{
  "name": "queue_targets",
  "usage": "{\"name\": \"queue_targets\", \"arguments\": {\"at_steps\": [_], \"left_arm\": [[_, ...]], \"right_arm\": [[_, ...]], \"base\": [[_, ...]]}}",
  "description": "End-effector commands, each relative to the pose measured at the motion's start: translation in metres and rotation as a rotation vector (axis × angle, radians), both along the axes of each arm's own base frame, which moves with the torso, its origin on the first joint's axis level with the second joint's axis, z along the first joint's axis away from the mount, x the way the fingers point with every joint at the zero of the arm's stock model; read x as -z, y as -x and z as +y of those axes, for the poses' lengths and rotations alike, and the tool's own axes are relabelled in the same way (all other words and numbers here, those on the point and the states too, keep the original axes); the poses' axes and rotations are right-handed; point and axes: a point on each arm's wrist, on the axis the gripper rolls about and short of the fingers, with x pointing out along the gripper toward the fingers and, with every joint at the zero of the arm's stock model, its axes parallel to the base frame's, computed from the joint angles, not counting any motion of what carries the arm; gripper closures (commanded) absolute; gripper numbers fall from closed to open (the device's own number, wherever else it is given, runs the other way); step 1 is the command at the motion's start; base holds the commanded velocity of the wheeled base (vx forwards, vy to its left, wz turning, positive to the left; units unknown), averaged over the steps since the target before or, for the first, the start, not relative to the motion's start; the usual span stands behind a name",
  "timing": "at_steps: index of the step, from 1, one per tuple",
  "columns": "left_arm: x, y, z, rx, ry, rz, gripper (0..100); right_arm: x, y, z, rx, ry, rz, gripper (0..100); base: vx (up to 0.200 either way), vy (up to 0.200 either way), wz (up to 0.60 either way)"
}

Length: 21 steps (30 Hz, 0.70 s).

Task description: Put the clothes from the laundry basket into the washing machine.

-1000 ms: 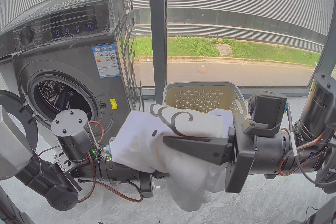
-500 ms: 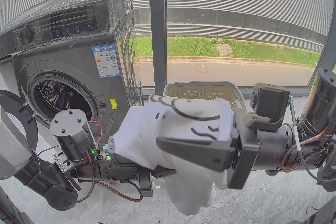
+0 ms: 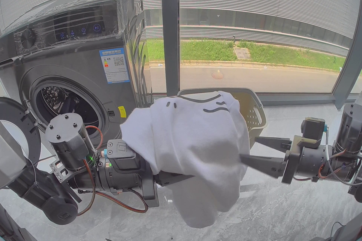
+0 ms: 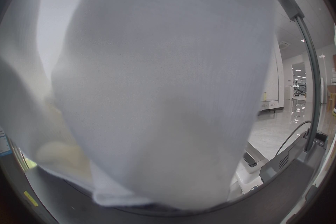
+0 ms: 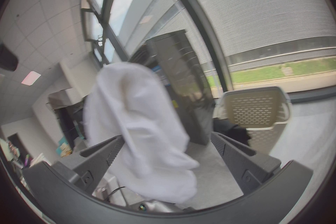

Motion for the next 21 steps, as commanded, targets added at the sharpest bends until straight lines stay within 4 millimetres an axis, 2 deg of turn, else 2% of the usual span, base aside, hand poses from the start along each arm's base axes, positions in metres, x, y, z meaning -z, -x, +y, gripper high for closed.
{"name": "queue_targets", "arguments": {"at_steps": [1,4,5,12,14,15,21], "left_arm": [[0.002,-0.002,0.012,-0.104,0.008,0.080,100],[0.007,-0.001,0.014,-0.145,0.004,0.132,100],[0.017,0.003,0.018,-0.227,0.002,0.248,100],[0.042,0.019,0.032,-0.370,-0.030,0.436,100],[0.042,0.019,0.032,-0.370,-0.030,0.436,100],[0.051,0.019,0.032,-0.380,-0.047,0.481,100],[0.048,0.012,0.021,-0.343,-0.009,0.453,100]], "right_arm": [[-0.002,-0.017,-0.059,0.305,-0.002,-0.026,0],[-0.008,-0.019,-0.065,0.334,-0.014,-0.049,0],[-0.016,-0.017,-0.075,0.381,-0.033,-0.077,0],[-0.018,-0.011,-0.091,0.451,-0.048,-0.091,0],[-0.018,-0.011,-0.091,0.451,-0.048,-0.091,0],[-0.019,-0.012,-0.091,0.453,-0.049,-0.093,0],[-0.017,-0.012,-0.091,0.454,-0.049,-0.082,0]], "base": [[0.000,0.000,0.00],[0.000,0.000,0.00],[0.000,0.000,0.00],[0.000,0.000,0.00],[0.000,0.000,0.00],[0.000,0.000,0.00],[0.000,0.000,0.00]]}}
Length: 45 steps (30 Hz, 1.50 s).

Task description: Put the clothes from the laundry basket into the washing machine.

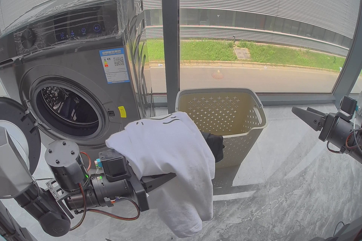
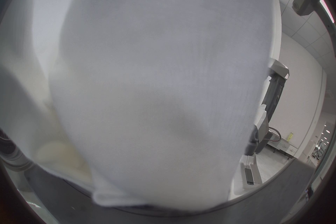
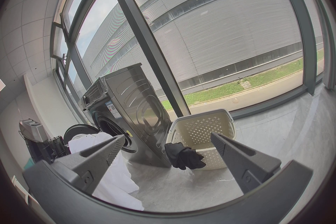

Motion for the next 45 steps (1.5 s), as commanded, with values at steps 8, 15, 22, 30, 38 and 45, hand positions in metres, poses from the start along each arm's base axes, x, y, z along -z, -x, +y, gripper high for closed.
{"name": "queue_targets", "arguments": {"at_steps": [8,15,22,30,38,45], "left_arm": [[0.011,0.002,-0.010,0.048,-0.020,0.030,100],[0.017,0.003,-0.008,0.043,-0.034,0.055,100],[0.019,0.005,-0.006,0.041,-0.040,0.071,100],[0.019,0.005,-0.005,0.029,-0.032,0.087,100],[0.019,0.003,-0.002,0.011,-0.032,0.083,100],[0.019,0.002,0.000,0.002,-0.034,0.083,100]], "right_arm": [[0.000,-0.001,-0.002,0.000,-0.007,0.004,0],[0.002,0.000,-0.002,-0.002,-0.003,0.009,0],[0.003,0.000,-0.001,-0.005,-0.001,0.013,0],[0.003,0.000,-0.001,-0.009,0.001,0.012,0],[0.002,0.000,-0.001,-0.010,0.001,0.008,0],[0.002,0.001,0.000,-0.011,0.003,0.008,0]], "base": [[0.000,0.000,0.00],[0.000,0.000,0.00],[0.000,0.000,0.00],[0.000,0.200,0.00],[0.000,0.200,0.00],[0.000,0.200,0.00]]}}
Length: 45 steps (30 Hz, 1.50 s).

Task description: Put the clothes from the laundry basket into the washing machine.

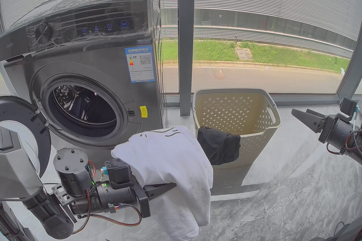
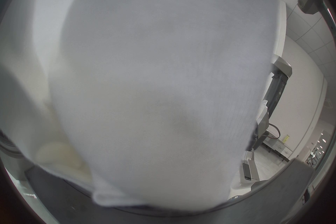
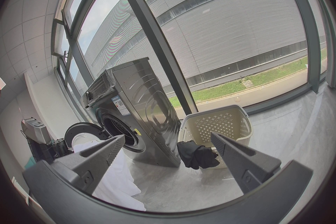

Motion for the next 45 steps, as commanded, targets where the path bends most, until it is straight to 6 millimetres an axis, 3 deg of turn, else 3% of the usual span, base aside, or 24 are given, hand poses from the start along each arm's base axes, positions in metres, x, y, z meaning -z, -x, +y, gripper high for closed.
{"name": "queue_targets", "arguments": {"at_steps": [1,40,45], "left_arm": [[0.000,0.000,0.001,-0.005,-0.001,0.001,100],[0.004,-0.004,0.011,-0.042,-0.013,0.022,100],[0.006,-0.009,0.016,-0.070,-0.018,0.023,100]], "right_arm": [[0.000,0.000,0.001,-0.003,0.000,-0.001,0],[-0.001,-0.002,0.001,-0.022,0.000,-0.005,0],[-0.002,-0.001,0.002,-0.024,0.000,-0.006,0]], "base": [[0.000,0.200,0.00],[0.000,0.200,0.00],[0.000,0.000,0.00]]}}
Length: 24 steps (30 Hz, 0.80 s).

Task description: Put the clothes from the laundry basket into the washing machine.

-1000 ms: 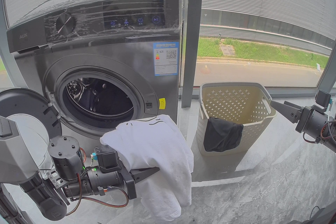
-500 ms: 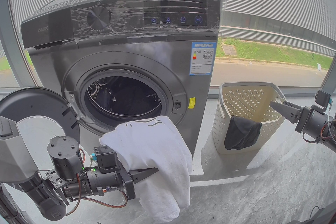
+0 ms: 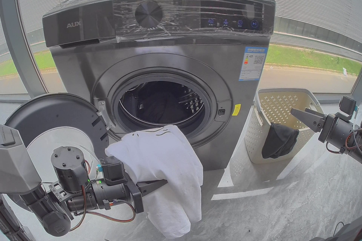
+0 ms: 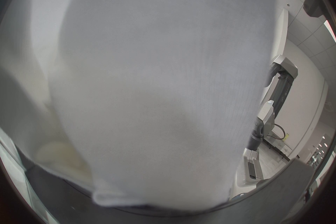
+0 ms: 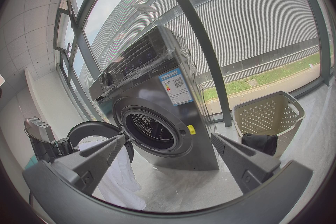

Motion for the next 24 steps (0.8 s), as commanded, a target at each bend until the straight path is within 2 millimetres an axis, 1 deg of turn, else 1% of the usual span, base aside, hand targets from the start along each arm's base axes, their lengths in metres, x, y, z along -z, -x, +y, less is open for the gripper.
{"name": "queue_targets", "arguments": {"at_steps": [1,7,11,14,16,20,23,24], "left_arm": [[0.001,-0.004,0.003,-0.018,-0.001,0.001,100],[-0.001,-0.005,-0.001,-0.005,0.005,-0.014,100],[-0.007,-0.009,-0.011,0.015,0.027,-0.050,100],[-0.009,-0.012,-0.015,0.003,0.032,-0.063,100],[-0.010,-0.015,-0.016,-0.046,0.029,-0.071,100],[-0.010,-0.033,-0.023,-0.215,0.030,-0.088,100],[-0.013,-0.047,-0.030,-0.297,0.084,-0.041,100],[-0.013,-0.048,-0.031,-0.306,0.090,-0.031,100]], "right_arm": [[0.000,0.000,0.000,-0.002,0.000,0.000,0],[0.001,0.000,0.000,0.000,0.001,0.003,0],[0.000,0.000,0.000,0.000,0.000,0.000,0],[0.000,0.000,0.000,-0.002,0.000,0.002,0],[0.000,0.000,0.000,0.000,0.000,0.002,0],[0.001,-0.001,0.000,-0.002,0.001,0.005,0],[0.000,-0.002,0.000,0.000,0.002,0.002,0],[0.000,-0.002,0.001,-0.002,0.002,0.002,0]], "base": [[0.000,0.000,0.00],[0.000,0.000,0.00],[0.000,0.000,0.00],[0.000,0.000,0.00],[0.000,0.000,0.00],[0.000,0.000,0.00],[0.000,0.000,0.00],[0.000,0.000,0.00]]}}
